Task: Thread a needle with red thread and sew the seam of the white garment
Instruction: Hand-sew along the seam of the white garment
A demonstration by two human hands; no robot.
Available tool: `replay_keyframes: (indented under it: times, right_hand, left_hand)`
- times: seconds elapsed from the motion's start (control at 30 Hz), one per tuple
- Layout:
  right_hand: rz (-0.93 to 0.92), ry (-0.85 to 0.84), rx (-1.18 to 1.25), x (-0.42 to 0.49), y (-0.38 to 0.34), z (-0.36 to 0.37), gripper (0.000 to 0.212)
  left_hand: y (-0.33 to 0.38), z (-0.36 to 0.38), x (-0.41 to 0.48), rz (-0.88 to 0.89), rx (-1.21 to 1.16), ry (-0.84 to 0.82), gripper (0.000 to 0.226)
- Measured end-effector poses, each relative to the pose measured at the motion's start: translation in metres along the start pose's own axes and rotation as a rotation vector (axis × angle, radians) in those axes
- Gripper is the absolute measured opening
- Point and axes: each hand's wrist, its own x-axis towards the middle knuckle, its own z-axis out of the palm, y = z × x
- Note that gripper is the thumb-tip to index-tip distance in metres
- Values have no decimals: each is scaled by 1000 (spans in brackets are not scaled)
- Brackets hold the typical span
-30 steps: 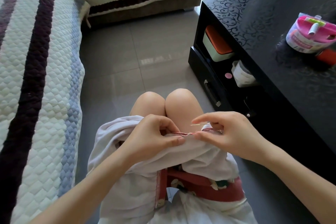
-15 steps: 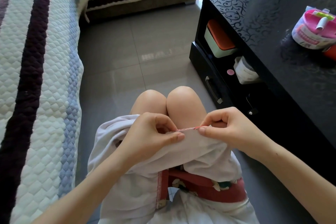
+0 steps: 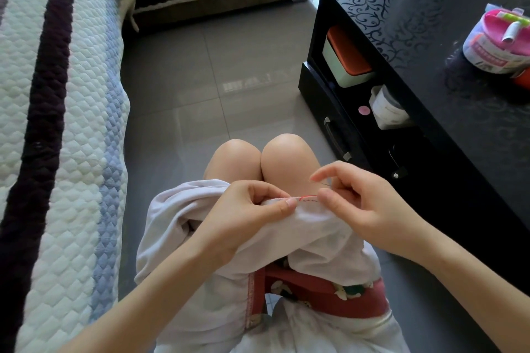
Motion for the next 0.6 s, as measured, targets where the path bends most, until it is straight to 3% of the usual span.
replay_keyframes:
  times: [0.17, 0.6]
  right_hand:
    - [-182, 107, -206, -18, -6, 4, 15]
    - [-167, 162, -262, -18, -4, 15, 25]
  left_hand:
    - [0, 0, 1, -4, -3, 4, 11]
    - [0, 1, -2, 9, 18, 30, 10]
